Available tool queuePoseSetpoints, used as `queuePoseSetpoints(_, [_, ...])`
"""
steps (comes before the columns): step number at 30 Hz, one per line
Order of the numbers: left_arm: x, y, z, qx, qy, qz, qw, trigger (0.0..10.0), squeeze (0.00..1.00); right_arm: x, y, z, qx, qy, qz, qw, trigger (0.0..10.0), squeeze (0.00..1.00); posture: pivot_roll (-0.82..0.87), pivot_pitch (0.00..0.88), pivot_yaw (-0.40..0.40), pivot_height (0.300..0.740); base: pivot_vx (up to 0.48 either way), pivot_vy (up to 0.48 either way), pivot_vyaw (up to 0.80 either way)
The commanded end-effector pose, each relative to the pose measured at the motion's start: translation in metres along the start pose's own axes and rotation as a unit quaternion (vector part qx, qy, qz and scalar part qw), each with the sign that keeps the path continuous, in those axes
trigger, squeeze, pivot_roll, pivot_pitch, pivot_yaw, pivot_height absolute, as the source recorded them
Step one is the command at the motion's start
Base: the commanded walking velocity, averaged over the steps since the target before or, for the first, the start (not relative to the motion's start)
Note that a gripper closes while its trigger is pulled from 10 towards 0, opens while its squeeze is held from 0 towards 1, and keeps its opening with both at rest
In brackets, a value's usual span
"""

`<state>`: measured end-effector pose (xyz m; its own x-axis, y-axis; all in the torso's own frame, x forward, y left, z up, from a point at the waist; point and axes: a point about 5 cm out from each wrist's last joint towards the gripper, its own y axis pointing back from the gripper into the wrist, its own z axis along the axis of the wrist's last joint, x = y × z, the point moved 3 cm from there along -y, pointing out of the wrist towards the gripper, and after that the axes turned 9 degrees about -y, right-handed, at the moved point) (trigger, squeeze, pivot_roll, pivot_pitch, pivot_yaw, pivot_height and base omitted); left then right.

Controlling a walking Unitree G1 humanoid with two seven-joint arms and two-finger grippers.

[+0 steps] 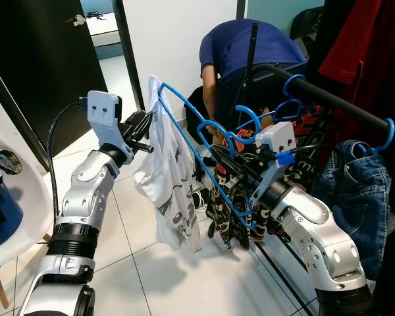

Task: Hang hanger

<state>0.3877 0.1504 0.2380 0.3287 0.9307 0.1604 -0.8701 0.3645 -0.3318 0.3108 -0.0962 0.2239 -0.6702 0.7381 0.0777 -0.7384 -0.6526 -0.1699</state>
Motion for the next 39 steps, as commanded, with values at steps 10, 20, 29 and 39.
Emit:
queuePoseSetpoints(10, [-0.001,0.000,0.000,-0.006,0.002,-0.016,1.000,0.0,0.00,0.008,-0.001,0.006,-0.010,0.007,0.017,1.000,10.0,0.00,-0.04,0.000,0.079,0.740,0.000,0.000,0.00])
queuePoseSetpoints(20, [0.004,-0.009,0.027,-0.058,0.060,-0.018,0.996,0.0,0.00,0.003,0.003,-0.023,0.071,0.024,-0.004,0.997,10.0,0.00,-0.03,0.000,0.081,0.740,0.000,0.000,0.00])
queuePoseSetpoints(29, [0.008,-0.011,0.034,-0.067,0.058,-0.020,0.996,0.0,0.00,0.006,0.004,-0.024,0.069,0.020,0.006,0.997,10.0,0.00,-0.03,0.000,0.091,0.740,0.000,0.000,0.00])
queuePoseSetpoints(39, [0.003,-0.011,0.032,-0.061,0.058,-0.037,0.996,0.0,0.00,0.025,0.013,-0.022,0.074,0.023,0.080,0.994,10.0,0.00,-0.03,0.000,0.094,0.740,0.000,0.000,0.00])
